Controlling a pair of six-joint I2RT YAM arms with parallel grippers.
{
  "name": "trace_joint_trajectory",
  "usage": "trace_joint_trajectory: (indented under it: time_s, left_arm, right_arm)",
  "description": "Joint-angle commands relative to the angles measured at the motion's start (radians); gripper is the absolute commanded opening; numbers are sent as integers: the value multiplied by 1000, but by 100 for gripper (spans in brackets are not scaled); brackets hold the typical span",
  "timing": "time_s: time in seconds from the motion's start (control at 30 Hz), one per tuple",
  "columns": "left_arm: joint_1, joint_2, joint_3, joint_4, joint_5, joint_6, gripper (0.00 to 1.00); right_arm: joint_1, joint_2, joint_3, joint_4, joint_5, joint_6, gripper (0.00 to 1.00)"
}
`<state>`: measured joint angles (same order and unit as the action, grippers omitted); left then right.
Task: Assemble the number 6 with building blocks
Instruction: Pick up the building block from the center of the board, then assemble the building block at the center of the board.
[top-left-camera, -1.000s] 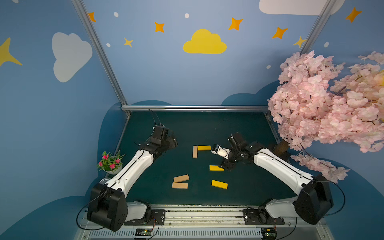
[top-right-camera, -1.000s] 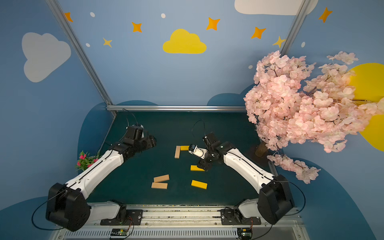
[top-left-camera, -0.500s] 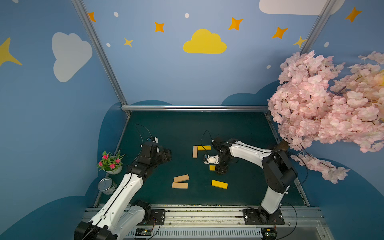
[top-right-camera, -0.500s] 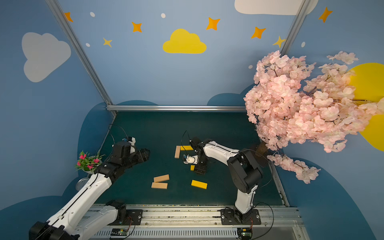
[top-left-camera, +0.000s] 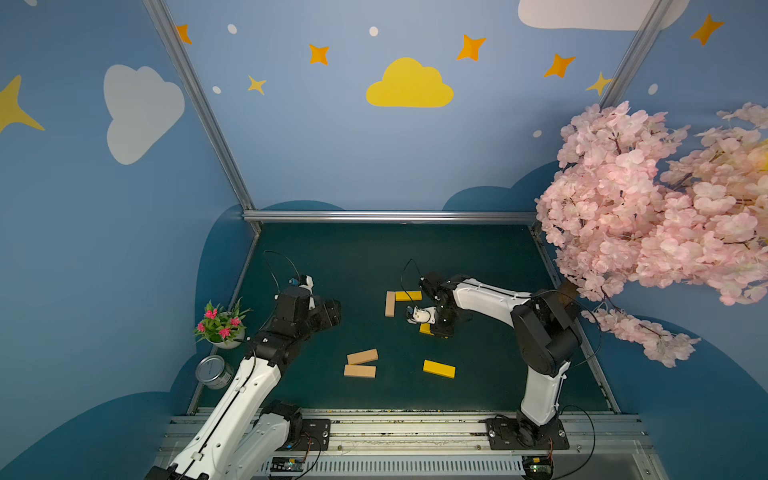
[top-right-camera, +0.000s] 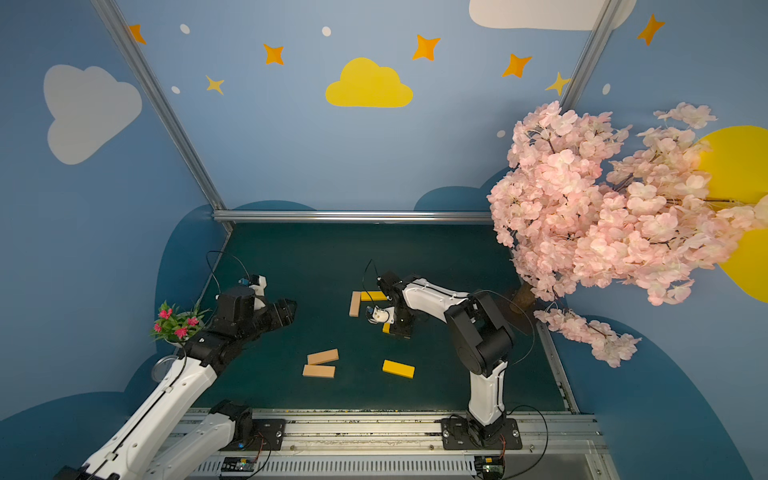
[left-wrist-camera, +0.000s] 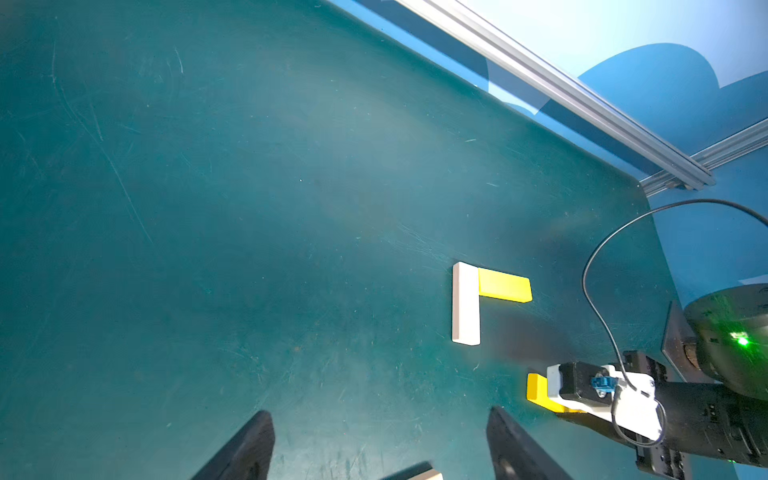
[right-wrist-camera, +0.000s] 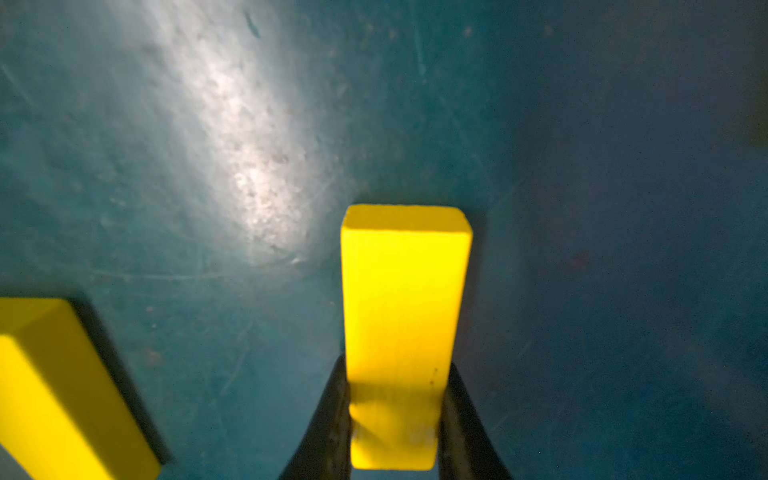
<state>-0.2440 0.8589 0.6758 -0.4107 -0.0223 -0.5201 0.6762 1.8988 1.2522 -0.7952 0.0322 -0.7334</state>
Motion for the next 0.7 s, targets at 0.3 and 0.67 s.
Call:
trace_joint_trajectory:
  time_s: [0.3,0.67]
  left_arm:
    - [3,10,-4,3,4,11,81]
    - [4,-14,-12,-20,-5,26,81]
  right_arm:
    - [71,35,223,-10,-23,-26,3]
    - [115,138,325,-87,4,-91,3]
